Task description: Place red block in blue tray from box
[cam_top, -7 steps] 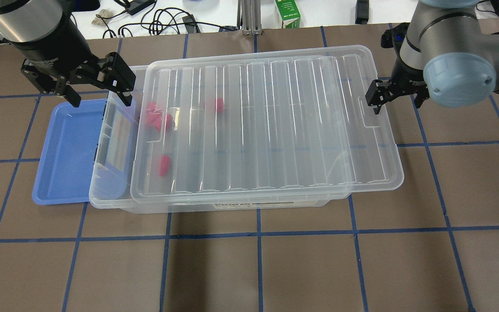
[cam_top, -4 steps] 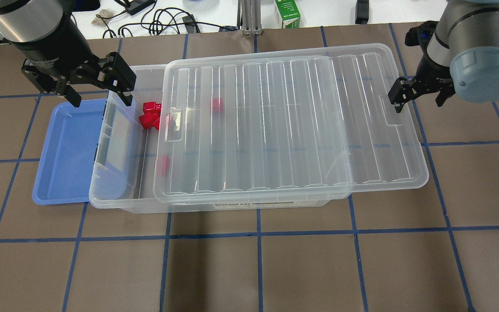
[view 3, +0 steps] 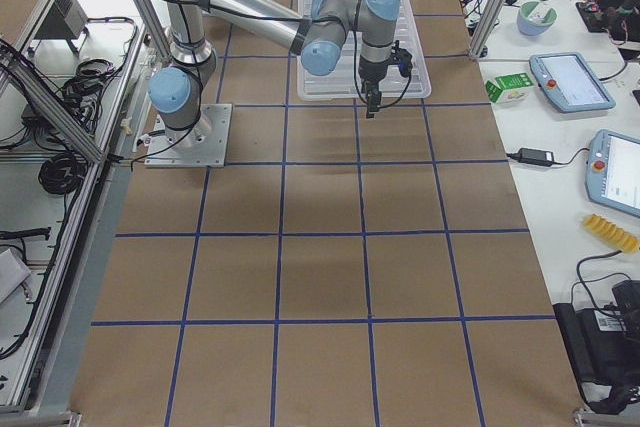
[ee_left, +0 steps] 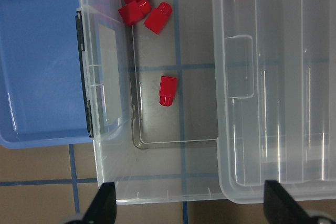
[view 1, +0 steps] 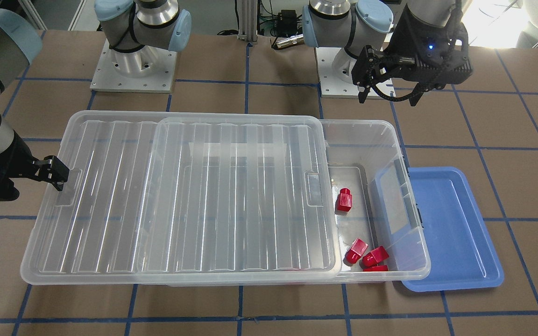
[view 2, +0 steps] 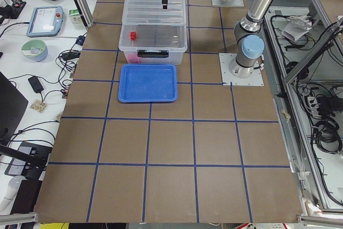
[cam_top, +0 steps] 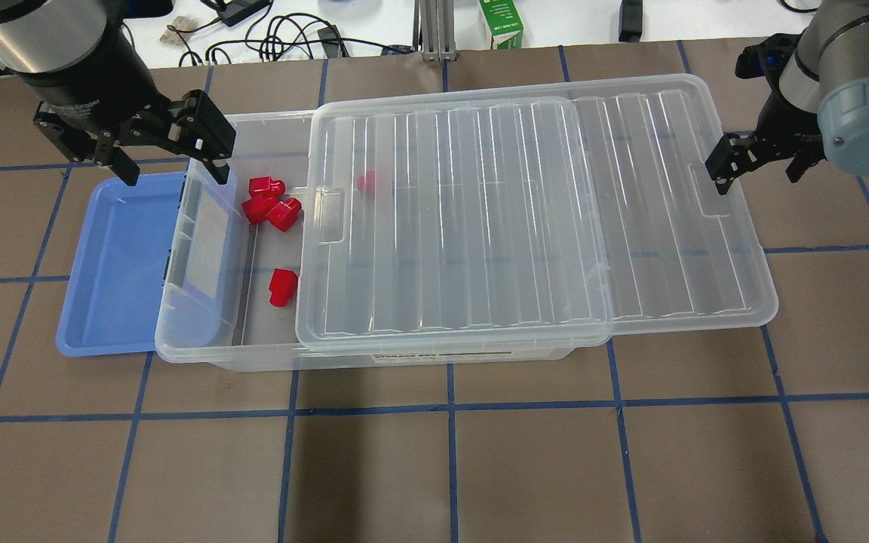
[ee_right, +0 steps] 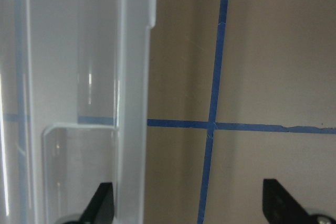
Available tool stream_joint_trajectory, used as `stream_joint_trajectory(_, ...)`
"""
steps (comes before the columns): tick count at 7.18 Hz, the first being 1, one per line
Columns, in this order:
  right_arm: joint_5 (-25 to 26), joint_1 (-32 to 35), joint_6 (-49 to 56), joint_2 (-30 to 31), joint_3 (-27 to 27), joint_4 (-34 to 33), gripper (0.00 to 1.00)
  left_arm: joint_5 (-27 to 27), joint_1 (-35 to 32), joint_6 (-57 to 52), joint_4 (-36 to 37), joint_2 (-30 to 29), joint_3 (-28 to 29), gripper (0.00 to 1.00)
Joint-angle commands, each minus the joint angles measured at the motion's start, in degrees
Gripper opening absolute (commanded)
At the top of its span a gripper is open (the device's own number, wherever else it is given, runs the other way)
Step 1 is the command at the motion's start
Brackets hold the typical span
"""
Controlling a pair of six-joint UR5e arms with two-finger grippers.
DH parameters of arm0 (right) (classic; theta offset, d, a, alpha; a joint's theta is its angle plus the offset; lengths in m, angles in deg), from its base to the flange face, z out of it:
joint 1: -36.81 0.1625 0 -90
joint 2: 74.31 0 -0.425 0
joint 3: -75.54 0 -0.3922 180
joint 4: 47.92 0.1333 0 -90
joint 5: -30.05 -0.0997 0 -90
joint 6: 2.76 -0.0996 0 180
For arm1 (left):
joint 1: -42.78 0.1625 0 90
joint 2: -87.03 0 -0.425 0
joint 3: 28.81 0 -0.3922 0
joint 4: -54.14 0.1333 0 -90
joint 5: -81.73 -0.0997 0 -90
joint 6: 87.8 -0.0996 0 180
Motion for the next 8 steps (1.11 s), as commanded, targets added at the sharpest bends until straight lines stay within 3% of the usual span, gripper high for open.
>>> stream_joint_trajectory(1, 0.1, -0.6, 0.9, -0.1, 0.0, -0.1, 1.0, 0.0, 0.0, 0.1, 0.0, 0.2, 0.0, 1.0)
stream_joint_trajectory(8, -0.9, -3.0, 4.1, 0.3, 0.3, 0.3, 1.0, 0.2, 0.0, -0.2, -0.1, 0.4, -0.2, 1.0)
